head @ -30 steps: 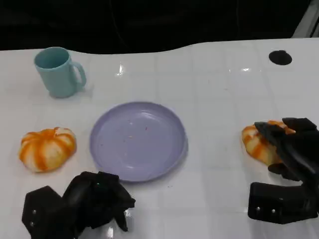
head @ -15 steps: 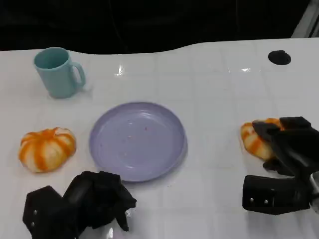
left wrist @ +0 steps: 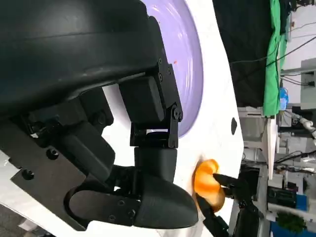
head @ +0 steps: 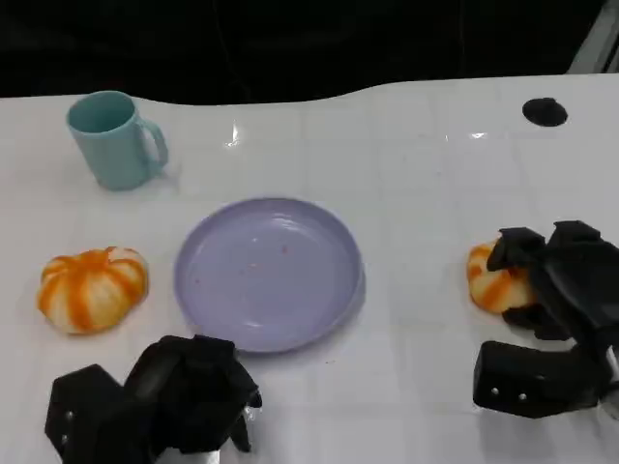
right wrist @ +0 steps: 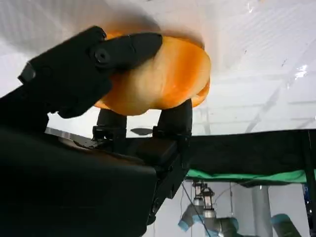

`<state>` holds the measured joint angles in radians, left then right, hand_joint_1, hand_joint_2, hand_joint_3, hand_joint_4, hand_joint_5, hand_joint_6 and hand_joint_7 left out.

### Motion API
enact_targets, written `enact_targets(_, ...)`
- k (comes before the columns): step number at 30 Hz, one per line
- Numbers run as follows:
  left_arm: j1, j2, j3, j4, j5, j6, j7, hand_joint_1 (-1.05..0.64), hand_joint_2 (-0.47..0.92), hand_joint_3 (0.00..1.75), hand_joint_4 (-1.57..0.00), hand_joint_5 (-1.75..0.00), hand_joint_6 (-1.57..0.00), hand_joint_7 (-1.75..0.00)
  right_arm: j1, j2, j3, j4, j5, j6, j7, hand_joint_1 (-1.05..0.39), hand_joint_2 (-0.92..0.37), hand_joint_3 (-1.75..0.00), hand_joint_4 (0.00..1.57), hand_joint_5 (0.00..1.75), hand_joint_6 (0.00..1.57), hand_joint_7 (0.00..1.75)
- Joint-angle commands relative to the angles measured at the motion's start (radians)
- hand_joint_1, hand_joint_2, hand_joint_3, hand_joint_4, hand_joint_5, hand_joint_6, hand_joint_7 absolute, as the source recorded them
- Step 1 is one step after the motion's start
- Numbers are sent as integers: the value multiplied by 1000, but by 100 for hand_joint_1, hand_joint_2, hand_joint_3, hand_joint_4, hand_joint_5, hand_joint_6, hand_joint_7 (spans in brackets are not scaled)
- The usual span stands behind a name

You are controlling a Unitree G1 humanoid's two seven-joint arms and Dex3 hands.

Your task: Grasp the bread from the table and place it into the plate.

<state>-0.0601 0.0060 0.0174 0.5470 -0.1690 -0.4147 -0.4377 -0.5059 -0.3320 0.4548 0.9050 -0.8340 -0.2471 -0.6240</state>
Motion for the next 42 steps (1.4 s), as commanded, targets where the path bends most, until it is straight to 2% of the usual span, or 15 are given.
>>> enact_targets(1, 4, 13, 8, -7, 3, 1, 11, -105, 36, 87, -143, -114, -147, -89, -11, -11, 9, 19, 4, -29, -53, -18, -60, -78, 91, 175, 66, 172)
enact_targets(7, 4, 11, 7, -9, 1, 8, 12, -105, 35, 87, -142, -114, -146, -89, -6, -12, 11, 12, 7, -51, -103, -18, -55, -85, 92, 175, 68, 174)
enact_targets(11, 4, 9, 9, -7, -2, 7, 10, -105, 35, 87, -143, -114, -147, -88, 4, -8, 8, -24, 10, -81, -141, -15, -41, -107, 95, 175, 71, 175)
enact_targets(18, 4, 12, 9, -5, 1, 2, 11, -105, 35, 88, -143, -113, -147, -88, 34, 6, -3, -177, 35, -130, -112, -12, -29, -131, 99, 175, 75, 175)
enact_targets(22, 3, 12, 8, -6, 2, 3, 10, -105, 35, 87, -143, -113, -147, -88, 50, 30, -9, -264, 72, -159, -54, -12, -22, -148, 101, 175, 76, 175)
enact_targets(27, 1, 10, 9, -4, -4, 5, 7, -105, 34, 88, -143, -113, -147, -87, 62, 74, -16, -336, 108, -169, 19, -15, -22, -151, 100, 175, 78, 172)
enact_targets(31, -4, 12, 8, 10, 4, -5, 9, -105, 35, 88, -143, -113, -147, -87, 40, 139, -3, -367, 115, -150, 82, -15, -21, -152, 101, 175, 80, 168)
enact_targets(37, -4, 12, 6, 11, 9, -7, 13, -105, 36, 87, -144, -113, -147, -87, 5, 203, 2, -379, 116, -123, 166, -13, -22, -143, 98, 175, 81, 160)
enact_targets(42, -3, 9, 6, 13, 10, -15, 12, -105, 37, 86, -144, -112, -148, -86, -26, 247, 11, -342, 109, -115, 186, -15, -24, -141, 96, 175, 83, 159)
